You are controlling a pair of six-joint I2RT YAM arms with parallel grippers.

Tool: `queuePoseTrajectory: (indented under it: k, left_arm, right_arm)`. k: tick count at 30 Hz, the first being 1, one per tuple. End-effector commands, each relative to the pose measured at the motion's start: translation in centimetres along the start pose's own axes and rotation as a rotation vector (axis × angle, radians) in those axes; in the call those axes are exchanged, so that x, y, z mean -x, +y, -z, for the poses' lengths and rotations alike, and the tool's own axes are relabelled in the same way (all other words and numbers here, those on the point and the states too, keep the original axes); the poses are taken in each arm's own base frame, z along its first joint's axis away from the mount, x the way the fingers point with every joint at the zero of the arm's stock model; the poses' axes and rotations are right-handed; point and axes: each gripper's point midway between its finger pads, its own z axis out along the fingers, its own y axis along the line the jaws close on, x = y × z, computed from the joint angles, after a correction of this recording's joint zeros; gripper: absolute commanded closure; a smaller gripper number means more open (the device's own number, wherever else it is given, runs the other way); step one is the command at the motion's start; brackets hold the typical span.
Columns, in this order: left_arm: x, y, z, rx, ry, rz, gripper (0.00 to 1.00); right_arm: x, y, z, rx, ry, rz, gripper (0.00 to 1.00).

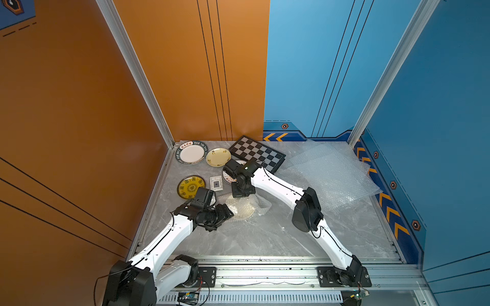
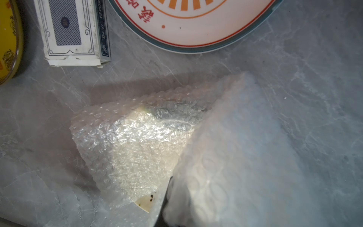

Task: Unpack dinner plates from bubble wrap
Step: Unwrap the bubble wrap at the center of the board.

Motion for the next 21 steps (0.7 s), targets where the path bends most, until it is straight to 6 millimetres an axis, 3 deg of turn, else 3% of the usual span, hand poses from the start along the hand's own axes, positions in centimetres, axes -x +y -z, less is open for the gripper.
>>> queuePoseTrajectory:
  k: [1, 6, 11, 15, 21]
  left_arm:
    - [0.9, -1.7, -0.8, -0.078, -0.013, 0.021, 0.2]
    - [2.4, -1.2, -1.1, -0.07, -0.041, -0.007, 0.22]
    - [3.9, -2.3, -1.2, -0.118, -0.054, -0.037, 0.28]
    - [4.1, -3.3, -1.3, -0.155, -0.051, -0.066, 0.42]
    - [3.7, -4.0, -1.4, -0.214, -0.041, -0.086, 0.48]
  right_arm:
    - [0.0, 0.6, 2.5, 0.043, -0.019, -0.008, 1.0]
    - [0.0, 0.5, 2.8, 0.044, -0.021, -0.005, 1.0]
    - [0.1, 0.3, 3.0, 0.045, -0.02, -0.006, 1.0]
    - [0.2, 0.2, 2.8, 0.044, -0.017, -0.012, 1.0]
    - [0.4, 0.1, 2.7, 0.046, -0.019, -0.018, 1.0]
